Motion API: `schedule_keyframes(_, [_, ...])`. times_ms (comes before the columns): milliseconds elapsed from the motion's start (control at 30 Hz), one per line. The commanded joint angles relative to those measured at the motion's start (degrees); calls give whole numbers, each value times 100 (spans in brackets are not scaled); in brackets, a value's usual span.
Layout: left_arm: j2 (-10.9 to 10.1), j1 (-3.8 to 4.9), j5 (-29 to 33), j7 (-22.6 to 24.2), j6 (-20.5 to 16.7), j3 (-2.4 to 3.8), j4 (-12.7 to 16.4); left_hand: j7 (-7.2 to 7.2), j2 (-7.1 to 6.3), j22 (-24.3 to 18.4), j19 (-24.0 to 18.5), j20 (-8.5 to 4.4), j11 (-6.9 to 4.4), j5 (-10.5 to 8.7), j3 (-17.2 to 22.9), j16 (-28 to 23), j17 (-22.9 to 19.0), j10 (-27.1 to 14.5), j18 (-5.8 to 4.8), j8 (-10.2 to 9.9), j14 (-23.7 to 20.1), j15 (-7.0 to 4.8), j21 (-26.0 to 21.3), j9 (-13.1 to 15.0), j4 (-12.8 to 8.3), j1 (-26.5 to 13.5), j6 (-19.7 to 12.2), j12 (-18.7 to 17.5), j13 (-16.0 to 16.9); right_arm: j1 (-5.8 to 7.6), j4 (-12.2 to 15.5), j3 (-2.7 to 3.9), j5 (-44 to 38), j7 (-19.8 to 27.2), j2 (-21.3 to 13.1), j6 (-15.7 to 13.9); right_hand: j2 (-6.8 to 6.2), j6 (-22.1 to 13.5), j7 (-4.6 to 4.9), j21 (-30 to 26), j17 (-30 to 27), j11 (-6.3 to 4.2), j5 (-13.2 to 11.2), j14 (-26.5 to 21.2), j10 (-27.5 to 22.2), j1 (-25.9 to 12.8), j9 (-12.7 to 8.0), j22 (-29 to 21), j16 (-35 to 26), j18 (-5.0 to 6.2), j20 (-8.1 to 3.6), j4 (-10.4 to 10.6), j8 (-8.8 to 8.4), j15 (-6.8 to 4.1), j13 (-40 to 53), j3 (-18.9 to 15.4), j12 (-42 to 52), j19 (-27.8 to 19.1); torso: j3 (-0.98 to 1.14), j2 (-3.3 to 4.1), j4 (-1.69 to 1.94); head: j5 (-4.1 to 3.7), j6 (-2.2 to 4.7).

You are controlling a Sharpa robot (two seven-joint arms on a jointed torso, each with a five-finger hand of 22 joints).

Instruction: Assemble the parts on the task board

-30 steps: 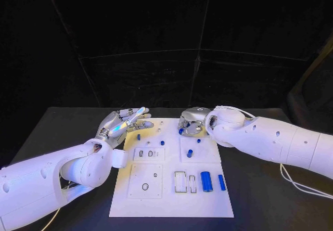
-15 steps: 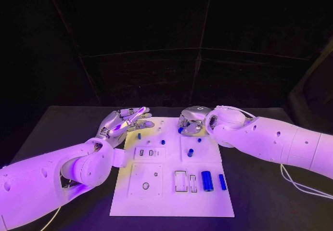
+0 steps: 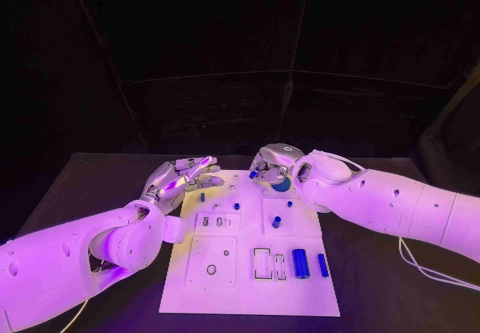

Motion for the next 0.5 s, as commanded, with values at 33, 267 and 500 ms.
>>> schedule_keyframes(33, [21,8,-28,18,163,6,3,84,-2,-6,-13,29,41,12,3,-26,9,-7,72,-27,-30,6,-25,-9,-38,41,-16,-22,-9,15,-96,13,60,-140,86,-335,-10,37,6,34,-1,1,-32,125,21,-53,3,4,35,-104,-11,15,-1,-35,5,35,-20,42,-26,23,24,6,2])
schedule_keyframes(267, [19,9,-28,13,173,6,27,82,-2,-7,-14,29,40,12,3,-28,10,-7,72,-27,-30,6,-26,-9,-42,44,-15,-22,-8,36,-330,19,123,-102,313,-375,-53,31,7,48,11,2,-32,117,15,-88,0,15,58,-105,-9,52,-14,-35,2,55,-25,36,-53,81,60,-10,41])
schedule_keyframes(500, [37,9,-28,5,180,6,14,82,-2,-7,-14,29,40,12,3,-28,10,-7,72,-27,-30,6,-26,-9,-42,44,-15,-22,-8,43,-492,20,127,-82,499,-291,-61,30,6,50,17,2,-32,117,15,-92,0,18,64,-105,-9,57,-16,-35,2,57,-26,36,-68,97,77,-13,55])
